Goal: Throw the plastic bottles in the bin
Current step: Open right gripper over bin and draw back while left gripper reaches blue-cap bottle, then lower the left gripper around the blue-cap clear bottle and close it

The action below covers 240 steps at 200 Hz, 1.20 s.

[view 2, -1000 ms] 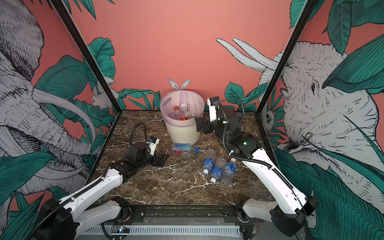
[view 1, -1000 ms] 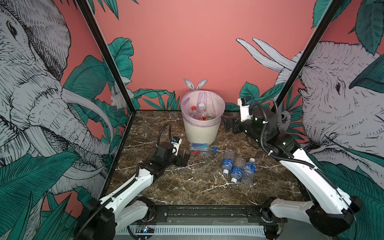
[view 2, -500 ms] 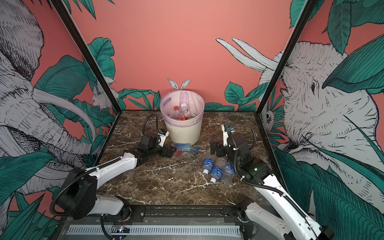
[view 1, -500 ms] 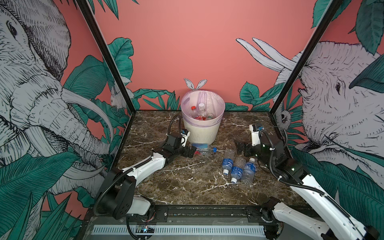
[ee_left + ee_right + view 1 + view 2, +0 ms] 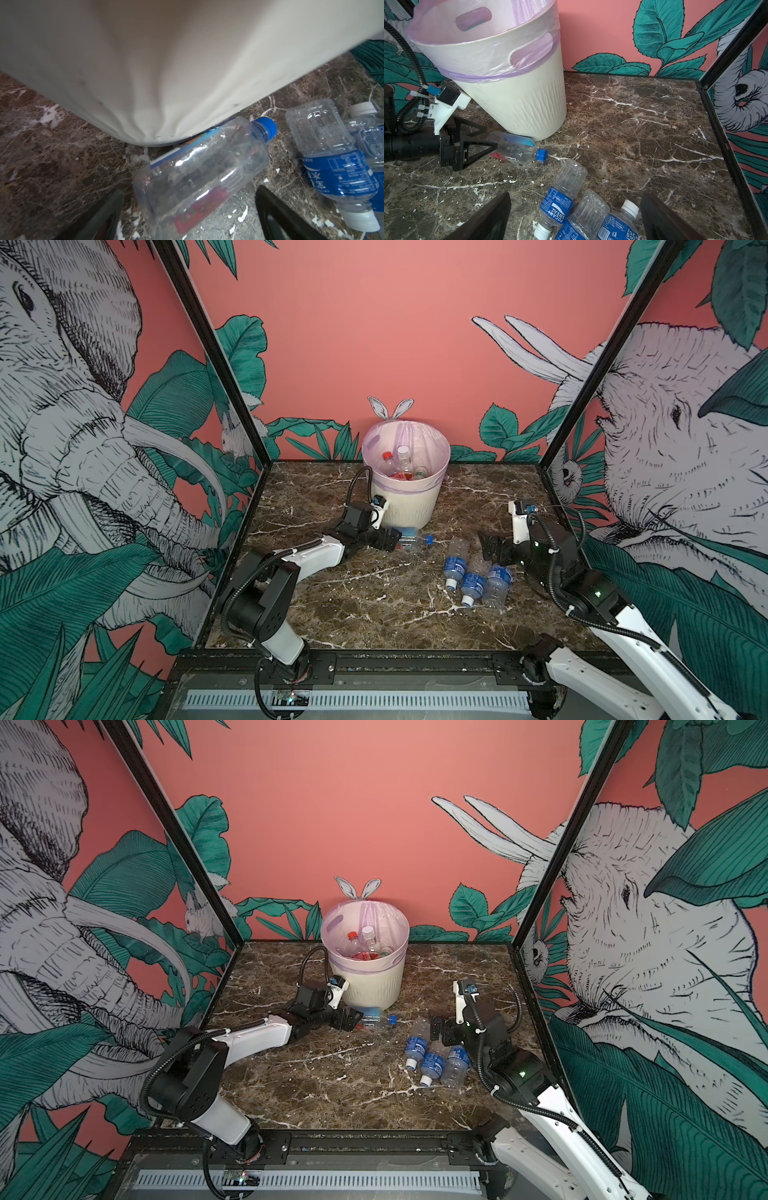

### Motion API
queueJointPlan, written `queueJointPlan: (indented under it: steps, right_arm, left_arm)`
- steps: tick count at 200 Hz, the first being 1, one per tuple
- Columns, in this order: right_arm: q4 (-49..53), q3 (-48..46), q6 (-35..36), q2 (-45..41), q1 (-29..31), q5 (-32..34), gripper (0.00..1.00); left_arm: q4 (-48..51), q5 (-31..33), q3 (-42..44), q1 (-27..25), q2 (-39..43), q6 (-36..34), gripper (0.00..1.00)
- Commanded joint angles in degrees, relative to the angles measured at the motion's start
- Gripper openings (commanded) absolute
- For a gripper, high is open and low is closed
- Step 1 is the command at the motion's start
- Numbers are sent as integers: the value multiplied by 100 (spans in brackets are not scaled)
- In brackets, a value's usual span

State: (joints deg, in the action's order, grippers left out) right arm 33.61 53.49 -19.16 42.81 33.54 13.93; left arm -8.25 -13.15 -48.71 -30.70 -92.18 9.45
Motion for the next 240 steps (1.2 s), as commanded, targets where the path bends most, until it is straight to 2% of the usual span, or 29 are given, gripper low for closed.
queueJointPlan:
  steps: [1, 32, 116, 172, 176, 202, 240]
  right_arm:
    - [42, -59, -80, -96, -32, 122, 99]
    - [86, -65, -95, -123, -40, 111, 100]
    - [-27, -217, -147, -115, -50, 49, 99]
    - [38, -243, -158, -214, -58, 79, 99]
    - [49, -243, -158, -231, -58, 89, 99]
    - [137, -236, -146, -323, -67, 144, 99]
    - [192, -261, -151, -387, -76, 173, 99]
  left_arm:
    - [-286, -127, -93, -13, -117, -9, 100]
    - [-396, -196, 35, -22, -191, -50, 100]
    - [-322, 17, 911, -480, 631, 29, 100]
    - [-383, -56, 1162, -910, 885, 116, 100]
    - [-384, -87, 1163, -1093, 894, 126, 100]
    - [-265, -215, 1077, -1441, 902, 127, 100]
    - [-27, 104, 1091, -1773, 1252, 141, 100]
